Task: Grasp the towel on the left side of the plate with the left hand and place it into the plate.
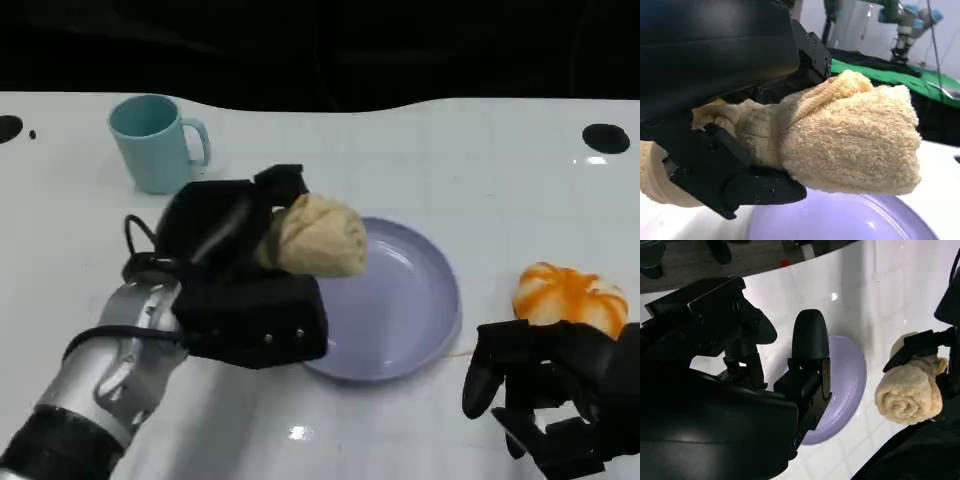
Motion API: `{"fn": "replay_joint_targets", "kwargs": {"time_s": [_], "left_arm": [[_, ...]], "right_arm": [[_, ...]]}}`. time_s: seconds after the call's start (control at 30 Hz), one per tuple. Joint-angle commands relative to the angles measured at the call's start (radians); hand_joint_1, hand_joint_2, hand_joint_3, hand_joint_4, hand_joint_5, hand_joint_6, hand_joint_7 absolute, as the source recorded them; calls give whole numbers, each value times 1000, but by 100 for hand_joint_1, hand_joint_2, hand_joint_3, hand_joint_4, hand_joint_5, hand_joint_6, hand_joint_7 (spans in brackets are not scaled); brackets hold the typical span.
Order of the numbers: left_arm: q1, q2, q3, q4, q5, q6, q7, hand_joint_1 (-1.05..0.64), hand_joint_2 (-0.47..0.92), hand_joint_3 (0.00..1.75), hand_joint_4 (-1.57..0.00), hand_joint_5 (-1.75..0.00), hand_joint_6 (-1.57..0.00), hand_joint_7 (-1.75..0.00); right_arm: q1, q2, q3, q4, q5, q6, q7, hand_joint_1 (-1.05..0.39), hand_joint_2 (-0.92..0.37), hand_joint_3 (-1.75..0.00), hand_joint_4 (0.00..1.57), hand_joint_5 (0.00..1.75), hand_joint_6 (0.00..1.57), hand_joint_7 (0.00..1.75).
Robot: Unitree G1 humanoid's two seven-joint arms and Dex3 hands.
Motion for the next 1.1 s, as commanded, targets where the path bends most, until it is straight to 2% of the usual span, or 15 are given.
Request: {"fn": "replay_joint_targets", "kwargs": {"time_s": [0.03, 0.23, 0.27, 0.3, 0.33, 0.37, 0.4, 0.47, 0.57, 0.6, 0.63, 0.73, 0.87, 1.0, 1.1], "left_arm": [[-57, -29, -39, -4, 28, 21, -51, -17, 47, 98, -88, -175, -63, -175], [-82, -72, -70, 17, 27, 54, -119, -19, 52, 91, -86, -175, -60, -174], [-85, -82, -73, 19, 13, 63, -151, -20, 53, 91, -86, -175, -60, -164], [-88, -90, -74, 20, 0, 71, -179, -20, 56, 86, -84, -175, -70, -130], [-90, -96, -74, 17, -14, 85, -216, -20, 59, 82, -82, -175, -77, -105], [-92, -101, -73, 13, -23, 98, -244, -21, 68, 64, -73, -173, -83, -71], [-93, -102, -73, 7, -27, 108, -268, -21, 76, 49, -69, -170, -88, -51], [-92, -102, -72, -2, -29, 121, -296, -25, 88, 22, -64, -120, -86, -17], [-90, -90, -83, -14, -13, 118, -313, -27, 92, 15, -64, -104, -85, -8], [-89, -79, -94, -22, 0, 113, -323, -35, 92, 13, -51, -77, -66, -3], [-89, -71, -102, -28, 9, 111, -330, -40, 92, 12, -43, -63, -55, -2], [-88, -56, -115, -49, 24, 126, -361, -50, 92, 8, -29, -40, -36, 0], [-88, -36, -120, -74, 28, 133, -409, -63, 92, 6, -17, -31, -22, 0], [-87, -33, -119, -82, 29, 135, -421, -65, 92, 6, -15, -31, -20, 0], [-72, 11, -89, -154, -9, 157, -509, -72, 92, 5, -13, -30, -17, 0]], "right_arm": [[3, -10, -1, -6, 4, -9, 4, 5, -59, -107, 70, 170, 69, 144], [3, -12, 3, -10, 0, -7, 3, 5, -59, -107, 69, 169, 69, 144], [2, -12, 4, -10, -1, -7, 3, 5, -59, -107, 69, 169, 69, 144], [1, -12, 5, -11, -1, -6, 3, 5, -59, -107, 69, 169, 69, 144], [1, -12, 6, -11, -2, -6, 3, 5, -59, -107, 69, 169, 69, 143], [1, -12, 6, -11, -1, -6, 3, 5, -59, -107, 69, 169, 68, 143], [1, -11, 6, -11, -1, -6, 3, 5, -59, -107, 69, 169, 69, 143], [1, -10, 6, -12, 0, -5, 3, 5, -59, -107, 69, 169, 69, 143], [1, -12, 6, -11, 1, -5, 4, 4, -59, -107, 69, 169, 69, 143], [1, -12, 5, -10, 2, -5, 6, 5, -59, -107, 69, 170, 69, 143], [1, -13, 4, -10, 3, -5, 6, 5, -59, -107, 69, 170, 69, 143], [2, -14, 3, -13, 4, -4, 8, 5, -59, -107, 69, 170, 69, 143], [1, -16, 3, -13, 2, -6, 9, 5, -59, -107, 69, 169, 68, 143], [1, -16, 3, -12, 0, -8, 9, 4, -59, -107, 69, 169, 68, 143], [-3, -10, -1, -8, 7, 2, 7, 4, -59, -107, 69, 170, 69, 143]]}}
